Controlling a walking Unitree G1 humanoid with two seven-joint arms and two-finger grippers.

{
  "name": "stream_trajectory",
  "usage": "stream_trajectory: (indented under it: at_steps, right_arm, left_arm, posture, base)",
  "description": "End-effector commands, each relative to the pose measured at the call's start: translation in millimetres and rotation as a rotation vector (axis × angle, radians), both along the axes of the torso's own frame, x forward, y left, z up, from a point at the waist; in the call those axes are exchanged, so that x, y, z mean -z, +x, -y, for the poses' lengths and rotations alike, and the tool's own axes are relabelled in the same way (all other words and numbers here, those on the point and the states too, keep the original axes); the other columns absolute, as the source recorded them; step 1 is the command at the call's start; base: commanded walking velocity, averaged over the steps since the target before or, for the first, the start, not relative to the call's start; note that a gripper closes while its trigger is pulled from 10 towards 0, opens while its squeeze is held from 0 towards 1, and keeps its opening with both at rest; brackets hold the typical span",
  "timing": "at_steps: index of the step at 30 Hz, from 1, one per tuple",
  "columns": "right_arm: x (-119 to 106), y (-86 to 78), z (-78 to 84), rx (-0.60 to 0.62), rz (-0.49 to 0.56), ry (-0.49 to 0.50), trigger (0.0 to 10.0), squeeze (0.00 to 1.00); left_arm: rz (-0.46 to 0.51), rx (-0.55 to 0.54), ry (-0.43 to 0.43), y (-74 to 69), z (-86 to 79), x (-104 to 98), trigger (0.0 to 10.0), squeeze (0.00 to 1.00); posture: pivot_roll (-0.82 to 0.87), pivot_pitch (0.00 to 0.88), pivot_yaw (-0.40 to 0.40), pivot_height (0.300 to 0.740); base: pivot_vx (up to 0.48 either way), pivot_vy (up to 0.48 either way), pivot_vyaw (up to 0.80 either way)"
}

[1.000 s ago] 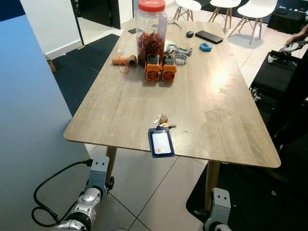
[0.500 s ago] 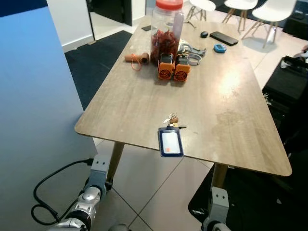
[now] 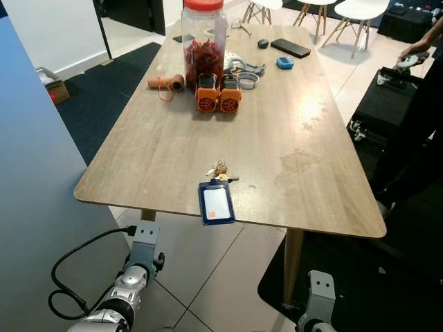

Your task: Hang keys on a hook

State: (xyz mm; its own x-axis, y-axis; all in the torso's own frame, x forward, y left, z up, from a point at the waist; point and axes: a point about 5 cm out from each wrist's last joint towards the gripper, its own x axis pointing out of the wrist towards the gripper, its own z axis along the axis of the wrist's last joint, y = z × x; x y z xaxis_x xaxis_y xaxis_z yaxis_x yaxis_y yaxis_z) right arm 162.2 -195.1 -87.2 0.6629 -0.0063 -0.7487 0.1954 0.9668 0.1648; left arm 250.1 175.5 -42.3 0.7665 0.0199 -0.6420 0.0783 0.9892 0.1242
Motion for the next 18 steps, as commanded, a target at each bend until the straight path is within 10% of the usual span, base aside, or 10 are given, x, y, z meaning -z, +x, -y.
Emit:
stream_trajectory:
  at_steps: [1,18]
  right_arm:
    - [1,-2.4,1.1,-0.002,-0.009,-0.009,10.0,0.00]
    - [3,-9.9,6.2,-0.005,-0.016,-0.028,10.0,0.00]
  left_arm:
    - [0.013,0.008,-0.010,0.5,1.2,-1,10.0,0.00]
    - [0.102,0.265,-0.036,-11.4,-39.3,-12,10.0,0.00]
  posture:
    - [0.06,0.023,-0.004,0.740]
    - [0.05,0.015,-0.002,0.740]
  base:
    - [0.000,0.000,0.00]
    - [0.000,0.000,0.00]
